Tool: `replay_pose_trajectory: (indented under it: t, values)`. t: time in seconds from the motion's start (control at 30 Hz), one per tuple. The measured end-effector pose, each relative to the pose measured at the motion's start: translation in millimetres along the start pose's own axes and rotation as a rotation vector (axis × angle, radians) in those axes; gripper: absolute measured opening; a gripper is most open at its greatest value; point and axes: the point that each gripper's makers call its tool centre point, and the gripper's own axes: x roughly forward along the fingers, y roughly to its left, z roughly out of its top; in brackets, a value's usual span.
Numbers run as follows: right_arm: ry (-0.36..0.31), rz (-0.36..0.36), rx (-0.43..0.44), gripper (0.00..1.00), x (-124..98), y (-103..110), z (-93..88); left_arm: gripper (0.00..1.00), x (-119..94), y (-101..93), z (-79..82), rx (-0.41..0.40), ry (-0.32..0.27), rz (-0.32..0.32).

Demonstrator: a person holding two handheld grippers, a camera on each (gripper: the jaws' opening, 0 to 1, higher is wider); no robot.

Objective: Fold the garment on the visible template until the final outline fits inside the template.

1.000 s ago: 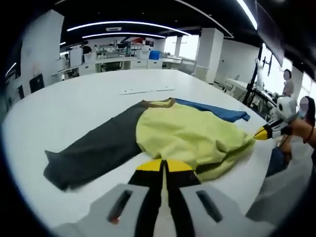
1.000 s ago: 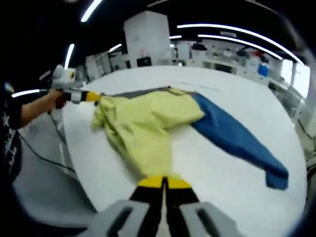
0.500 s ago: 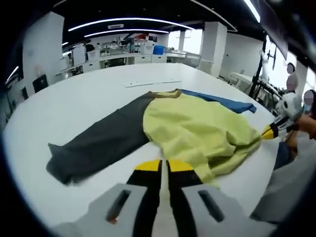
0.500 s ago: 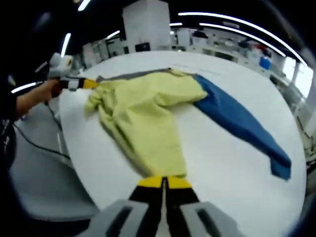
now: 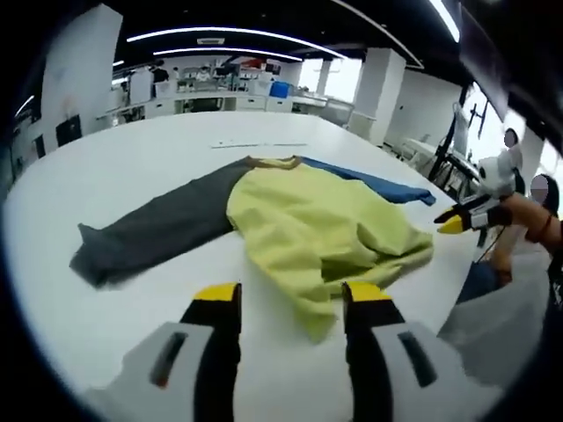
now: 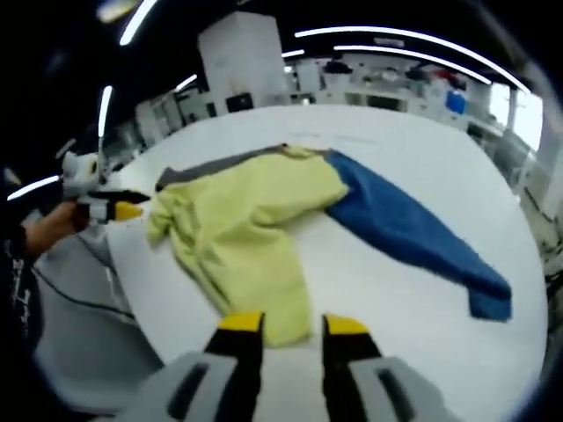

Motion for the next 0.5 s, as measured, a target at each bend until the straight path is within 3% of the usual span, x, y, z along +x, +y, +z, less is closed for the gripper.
replay_pose_trajectory:
  t: [0.17, 0.23, 0.33, 0.5]
  values:
    - [0.040, 0.000, 0.009, 0.22, 11.1, -7.8, -8.6, 0.44, 3.1, -14.0, -13.6, 0.047, 0.061, 0.000]
    - [0.045, 0.000, 0.012, 0.22, 14.0, -9.1, -9.7, 0.43, 4.7, -17.3, -15.2, 0.043, 0.057, -0.005]
    - [0.058, -0.011, 0.004, 0.20, 16.7, -11.4, -12.4, 0.37, 8.8, -22.6, -19.3, 0.050, 0.085, 0.004]
    - [0.060, -0.015, 0.017, 0.18, 17.8, -12.4, -13.4, 0.27, 13.4, -14.6, -28.6, 0.080, 0.083, 0.016]
